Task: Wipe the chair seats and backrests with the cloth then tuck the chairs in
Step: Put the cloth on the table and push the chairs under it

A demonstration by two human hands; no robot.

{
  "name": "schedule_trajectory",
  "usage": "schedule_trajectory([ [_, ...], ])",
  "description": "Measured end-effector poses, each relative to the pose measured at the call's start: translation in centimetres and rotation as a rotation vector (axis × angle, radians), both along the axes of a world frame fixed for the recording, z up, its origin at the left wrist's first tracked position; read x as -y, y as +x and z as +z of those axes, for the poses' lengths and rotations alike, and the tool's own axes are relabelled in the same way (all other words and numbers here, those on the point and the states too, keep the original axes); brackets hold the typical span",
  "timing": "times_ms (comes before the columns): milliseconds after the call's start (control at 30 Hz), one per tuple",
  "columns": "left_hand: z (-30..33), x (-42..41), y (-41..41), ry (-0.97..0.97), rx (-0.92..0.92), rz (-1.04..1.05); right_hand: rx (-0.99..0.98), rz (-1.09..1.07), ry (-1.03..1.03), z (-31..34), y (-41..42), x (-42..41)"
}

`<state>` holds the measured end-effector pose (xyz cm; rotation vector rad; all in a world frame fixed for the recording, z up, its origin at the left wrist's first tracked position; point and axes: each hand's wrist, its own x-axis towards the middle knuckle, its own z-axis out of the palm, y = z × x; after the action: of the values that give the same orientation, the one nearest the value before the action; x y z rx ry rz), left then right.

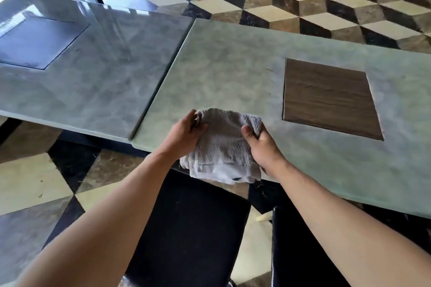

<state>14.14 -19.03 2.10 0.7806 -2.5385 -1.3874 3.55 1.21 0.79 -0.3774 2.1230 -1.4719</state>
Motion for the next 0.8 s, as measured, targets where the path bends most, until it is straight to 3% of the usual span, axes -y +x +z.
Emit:
schedule_trajectory([
  [133, -3.6, 1.3, -3.5, -0.225, 0.062, 0.007, -0.073, -0.036, 0.195, -3.3, -3.3, 2.3],
  [267, -5.7, 2.2, -6.4, -0.431, 0.123, -0.008, -0.362, -0.107, 0.417, -4.8, -4.9, 3.8],
  [433, -6.2, 1.9, -7.6, -0.608, 0.126, 0.062, -0.5, -0.221, 0.554, -5.0, -5.0, 4.4],
  [534, -6.1, 1.5, -7.0, -0.632, 0.07, 0.078, -0.606, -0.267, 0.529, -4.7, -4.0, 4.2],
  [667, -6.8, 0.1, -4.5, -0.721, 0.082, -0.188, -0.851, 0.001, 0.544, -4.8, -2.4, 3.1],
  [800, -8.1, -0.3, -3.1, -0.69, 0.232, -0.309, -0.683, 0.254, 0.657, -5.8, -1.6, 3.0],
])
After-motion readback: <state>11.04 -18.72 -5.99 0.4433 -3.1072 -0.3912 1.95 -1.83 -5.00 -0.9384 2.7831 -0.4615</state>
